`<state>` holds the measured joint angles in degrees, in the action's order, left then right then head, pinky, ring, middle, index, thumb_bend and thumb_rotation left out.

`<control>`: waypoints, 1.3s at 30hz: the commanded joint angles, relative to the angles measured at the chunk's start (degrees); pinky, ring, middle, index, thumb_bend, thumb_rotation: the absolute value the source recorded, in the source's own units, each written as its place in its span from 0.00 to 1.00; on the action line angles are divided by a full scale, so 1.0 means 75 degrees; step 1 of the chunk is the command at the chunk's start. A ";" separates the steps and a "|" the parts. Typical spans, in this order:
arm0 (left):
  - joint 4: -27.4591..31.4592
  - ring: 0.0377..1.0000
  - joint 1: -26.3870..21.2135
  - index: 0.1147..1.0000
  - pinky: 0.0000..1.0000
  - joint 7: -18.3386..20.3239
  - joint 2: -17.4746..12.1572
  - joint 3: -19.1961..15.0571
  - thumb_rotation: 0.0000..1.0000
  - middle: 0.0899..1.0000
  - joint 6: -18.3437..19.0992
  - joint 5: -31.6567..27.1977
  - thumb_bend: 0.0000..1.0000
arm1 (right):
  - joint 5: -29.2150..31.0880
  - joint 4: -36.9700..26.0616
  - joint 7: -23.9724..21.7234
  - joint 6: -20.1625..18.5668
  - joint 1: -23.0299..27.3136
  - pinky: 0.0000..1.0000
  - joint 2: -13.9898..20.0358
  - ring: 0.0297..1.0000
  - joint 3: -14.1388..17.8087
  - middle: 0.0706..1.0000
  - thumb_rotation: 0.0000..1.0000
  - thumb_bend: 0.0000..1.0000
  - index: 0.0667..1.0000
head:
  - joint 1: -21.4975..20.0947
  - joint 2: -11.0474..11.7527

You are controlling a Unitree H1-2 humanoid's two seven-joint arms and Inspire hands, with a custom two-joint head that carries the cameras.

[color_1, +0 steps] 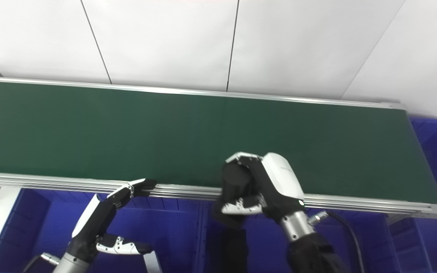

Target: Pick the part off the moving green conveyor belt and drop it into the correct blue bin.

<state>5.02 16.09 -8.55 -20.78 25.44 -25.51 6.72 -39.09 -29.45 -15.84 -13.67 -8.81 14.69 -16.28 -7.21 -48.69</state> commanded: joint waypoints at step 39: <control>0.0076 0.81 0.0063 0.79 0.75 0.1672 0.0440 -0.0989 0.44 0.83 -0.0185 -0.0173 0.94 | 0.0568 0.0164 -0.0269 0.0437 -0.0982 0.74 0.0319 0.86 0.0243 0.90 0.58 0.85 0.91 | -0.0121 0.0075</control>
<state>4.99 17.16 3.17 -17.53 18.51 -25.50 5.14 -36.74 -26.10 -20.36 -13.58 -15.58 17.72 -15.28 -8.17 -48.08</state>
